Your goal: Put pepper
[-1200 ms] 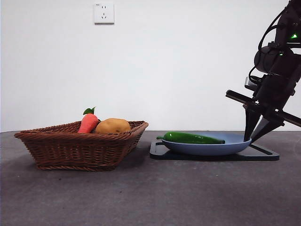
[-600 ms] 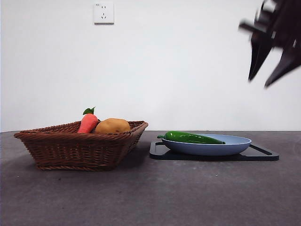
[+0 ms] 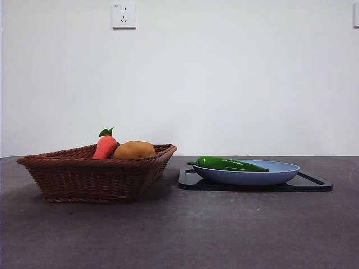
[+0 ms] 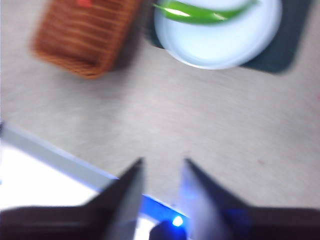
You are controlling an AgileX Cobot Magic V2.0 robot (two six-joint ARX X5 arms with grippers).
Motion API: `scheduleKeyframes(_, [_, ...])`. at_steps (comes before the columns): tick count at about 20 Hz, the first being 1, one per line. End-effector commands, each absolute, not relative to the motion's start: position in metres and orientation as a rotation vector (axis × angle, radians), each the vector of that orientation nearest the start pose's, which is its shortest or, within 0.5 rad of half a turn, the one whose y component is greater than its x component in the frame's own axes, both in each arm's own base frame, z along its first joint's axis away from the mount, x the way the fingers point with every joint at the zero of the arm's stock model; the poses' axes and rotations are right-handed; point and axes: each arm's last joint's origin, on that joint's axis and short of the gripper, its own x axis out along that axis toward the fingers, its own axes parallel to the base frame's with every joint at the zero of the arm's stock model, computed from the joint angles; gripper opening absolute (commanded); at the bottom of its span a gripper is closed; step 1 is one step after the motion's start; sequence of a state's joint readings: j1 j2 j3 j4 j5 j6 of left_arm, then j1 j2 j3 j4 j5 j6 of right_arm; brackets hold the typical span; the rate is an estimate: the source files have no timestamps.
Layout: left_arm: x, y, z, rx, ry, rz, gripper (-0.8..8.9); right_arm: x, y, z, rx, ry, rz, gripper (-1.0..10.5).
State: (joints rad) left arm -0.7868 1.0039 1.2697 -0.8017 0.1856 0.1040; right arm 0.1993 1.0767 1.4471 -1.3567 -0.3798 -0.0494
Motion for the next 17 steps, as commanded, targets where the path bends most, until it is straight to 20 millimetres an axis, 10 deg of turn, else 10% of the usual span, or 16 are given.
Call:
scheduleKeyframes(1, [0.1242,-0.1347,0.4031,0.26,0.469,-0.986,0.07,0.1401,0.0429,0.4082,0.022,0.946,0.651,0.1])
scheduleKeyframes(17, [0.1245,-0.1351,0.4039,0.258,0.46,-0.987,0.08,0.1381,0.0422,0.4094,0.098,0.962,0.609,0.1])
